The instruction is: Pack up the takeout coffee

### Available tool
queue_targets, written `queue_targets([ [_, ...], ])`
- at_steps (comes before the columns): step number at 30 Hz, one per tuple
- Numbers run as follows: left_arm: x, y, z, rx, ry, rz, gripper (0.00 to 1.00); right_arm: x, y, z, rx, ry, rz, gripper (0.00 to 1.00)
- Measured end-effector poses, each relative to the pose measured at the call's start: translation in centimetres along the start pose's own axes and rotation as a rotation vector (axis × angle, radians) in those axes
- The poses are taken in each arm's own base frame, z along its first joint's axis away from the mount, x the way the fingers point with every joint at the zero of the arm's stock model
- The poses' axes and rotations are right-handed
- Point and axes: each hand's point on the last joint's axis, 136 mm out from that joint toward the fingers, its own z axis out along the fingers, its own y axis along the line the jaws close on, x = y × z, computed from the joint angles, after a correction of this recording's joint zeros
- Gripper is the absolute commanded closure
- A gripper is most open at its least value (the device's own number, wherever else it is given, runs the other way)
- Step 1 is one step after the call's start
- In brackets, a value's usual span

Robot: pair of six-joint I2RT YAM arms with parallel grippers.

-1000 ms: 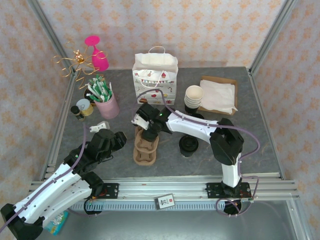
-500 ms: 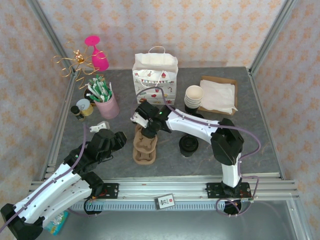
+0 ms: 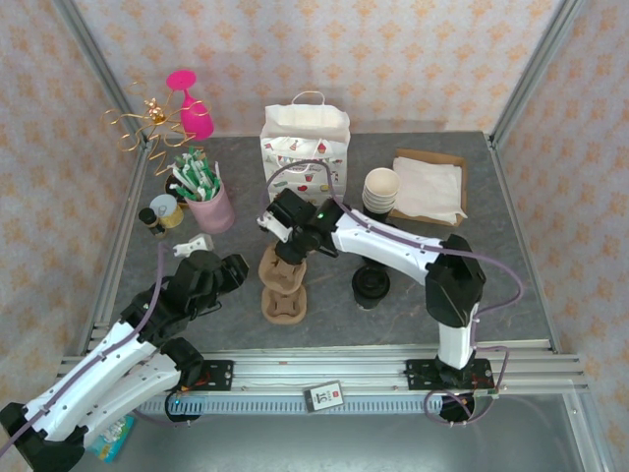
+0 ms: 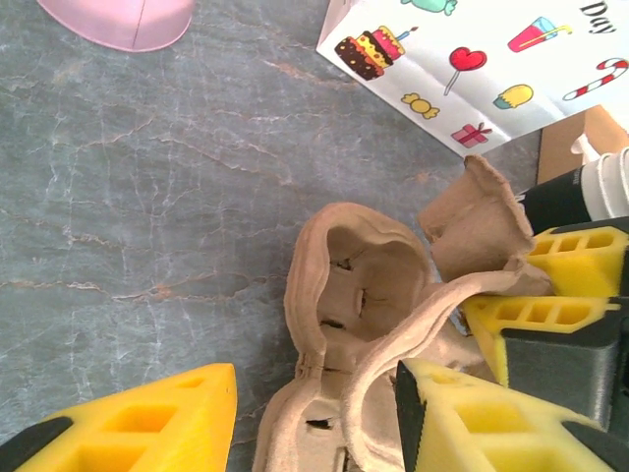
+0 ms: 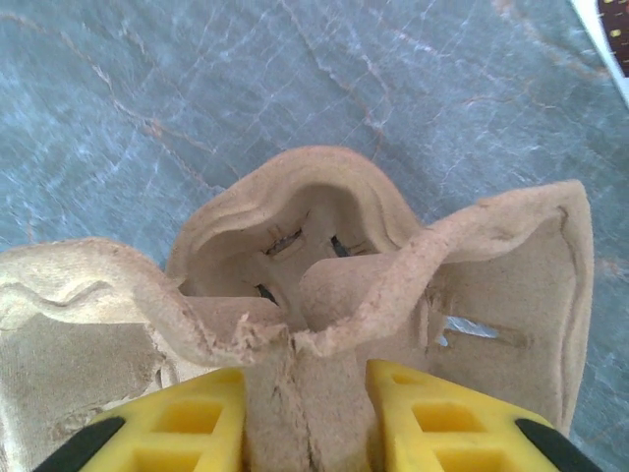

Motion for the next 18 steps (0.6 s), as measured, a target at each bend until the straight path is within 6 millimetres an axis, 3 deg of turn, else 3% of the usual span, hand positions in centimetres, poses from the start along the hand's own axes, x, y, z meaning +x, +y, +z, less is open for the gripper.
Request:
queue_targets([
  [9,-0.3,-1.4,-0.2,0.022,0.023,0.010,0.52,-0.5,-3.2,-5.9,0.042,-0.090,0.204,0.72],
  [13,0.7,-2.0,0.7,0.030,0.083,0.016,0.55,-0.2,-4.8,-8.2,0.070,-0.126,0.300,0.72],
  [18,2.5,-4.2,1.9,0.085,0.157,0.048,0.55,1.0,-7.0,-11.2,0.107,-0.167,0.422,0.71],
])
